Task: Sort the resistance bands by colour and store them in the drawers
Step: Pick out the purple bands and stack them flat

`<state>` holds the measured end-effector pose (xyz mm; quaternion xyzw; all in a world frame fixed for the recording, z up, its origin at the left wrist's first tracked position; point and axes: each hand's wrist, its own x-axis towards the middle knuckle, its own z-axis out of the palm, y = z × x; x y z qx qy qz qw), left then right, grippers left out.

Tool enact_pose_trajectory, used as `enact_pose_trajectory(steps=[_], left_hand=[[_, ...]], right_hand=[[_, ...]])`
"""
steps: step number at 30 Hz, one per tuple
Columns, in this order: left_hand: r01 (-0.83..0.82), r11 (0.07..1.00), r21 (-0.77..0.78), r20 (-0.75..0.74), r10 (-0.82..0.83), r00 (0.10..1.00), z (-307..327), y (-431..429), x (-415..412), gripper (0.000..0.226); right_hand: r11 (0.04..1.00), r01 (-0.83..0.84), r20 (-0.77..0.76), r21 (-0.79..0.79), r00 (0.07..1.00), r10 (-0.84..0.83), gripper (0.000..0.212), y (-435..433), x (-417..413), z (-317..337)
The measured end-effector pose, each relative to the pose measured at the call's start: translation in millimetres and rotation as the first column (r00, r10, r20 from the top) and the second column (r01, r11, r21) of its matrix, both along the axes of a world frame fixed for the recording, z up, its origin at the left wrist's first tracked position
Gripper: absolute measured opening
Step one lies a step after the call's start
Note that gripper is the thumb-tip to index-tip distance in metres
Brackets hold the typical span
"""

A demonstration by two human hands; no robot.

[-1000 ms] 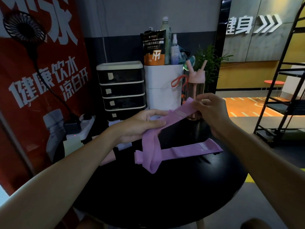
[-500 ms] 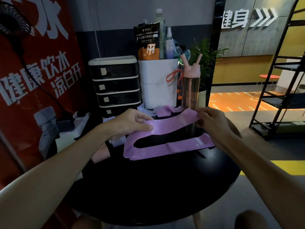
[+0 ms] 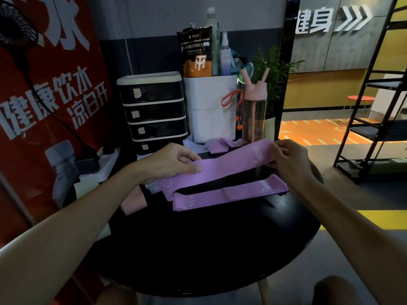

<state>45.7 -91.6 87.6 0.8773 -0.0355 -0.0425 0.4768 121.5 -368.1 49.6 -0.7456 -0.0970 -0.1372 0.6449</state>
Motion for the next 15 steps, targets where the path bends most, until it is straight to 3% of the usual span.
enact_pose_trajectory(steps=[9, 15], left_hand=[[0.036, 0.996, 0.077, -0.025, -0.035, 0.999, -6, 2, -3, 0.029], [0.123, 0.989, 0.088, -0.168, -0.107, 0.98, -9, 10, -7, 0.036]], right_hand=[[0.999, 0.021, -0.07, -0.044, 0.997, -0.024, 0.022, -13, 15, -18], [0.998, 0.039, -0.11, -0.056, 0.993, -0.045, 0.03, -29, 24, -27]])
